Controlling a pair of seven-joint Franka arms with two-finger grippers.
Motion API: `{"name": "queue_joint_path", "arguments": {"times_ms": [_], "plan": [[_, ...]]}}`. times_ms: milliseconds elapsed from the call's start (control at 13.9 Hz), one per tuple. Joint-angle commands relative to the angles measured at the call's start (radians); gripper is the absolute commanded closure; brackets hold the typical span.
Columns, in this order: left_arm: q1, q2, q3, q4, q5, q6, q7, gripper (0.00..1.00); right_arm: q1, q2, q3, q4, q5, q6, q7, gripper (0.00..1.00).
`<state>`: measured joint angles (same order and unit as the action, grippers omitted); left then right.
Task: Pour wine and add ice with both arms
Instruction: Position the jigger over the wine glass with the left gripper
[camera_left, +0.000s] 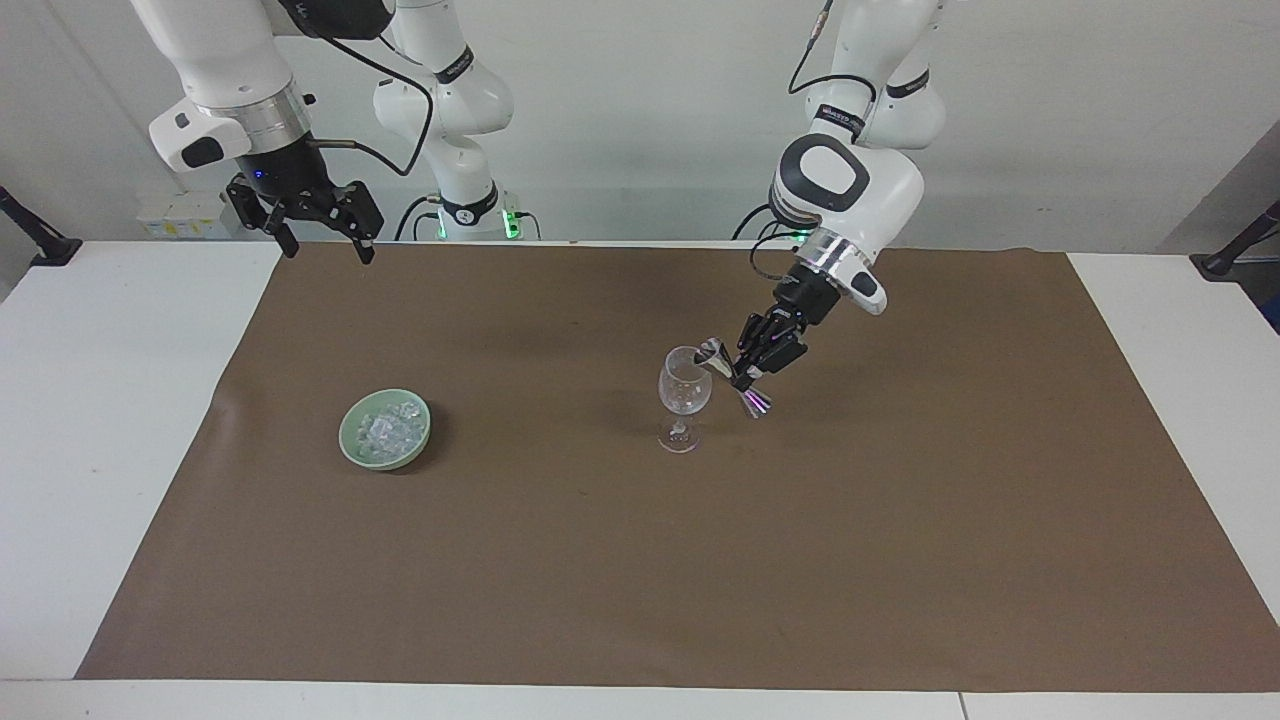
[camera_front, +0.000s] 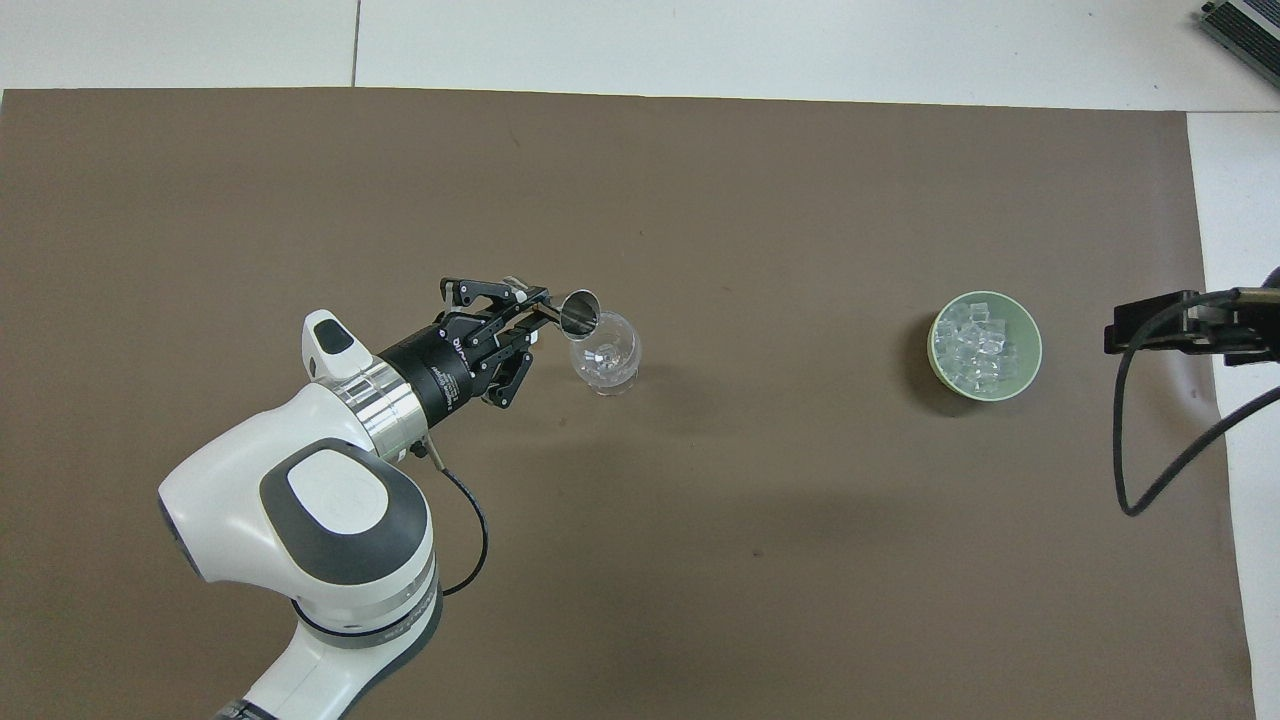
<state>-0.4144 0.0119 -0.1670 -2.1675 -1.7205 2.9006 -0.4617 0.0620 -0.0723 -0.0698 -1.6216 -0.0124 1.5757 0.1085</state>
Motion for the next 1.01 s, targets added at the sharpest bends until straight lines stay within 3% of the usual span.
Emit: {"name": "queue_joint_path", "arguments": {"times_ms": [0, 934], "plan": [[-0.026, -0.018, 0.012, -0.024, 0.009, 0.023, 0.015, 1.0, -0.007, -0.021, 0.002, -0.023, 0.017, 0.006, -0.026, 0.0], [-0.026, -0.05, 0.015, -0.052, 0.073, 0.031, 0.038, 1.0, -0.007, -0.021, 0.002, -0.023, 0.017, 0.006, -0.026, 0.0]]}}
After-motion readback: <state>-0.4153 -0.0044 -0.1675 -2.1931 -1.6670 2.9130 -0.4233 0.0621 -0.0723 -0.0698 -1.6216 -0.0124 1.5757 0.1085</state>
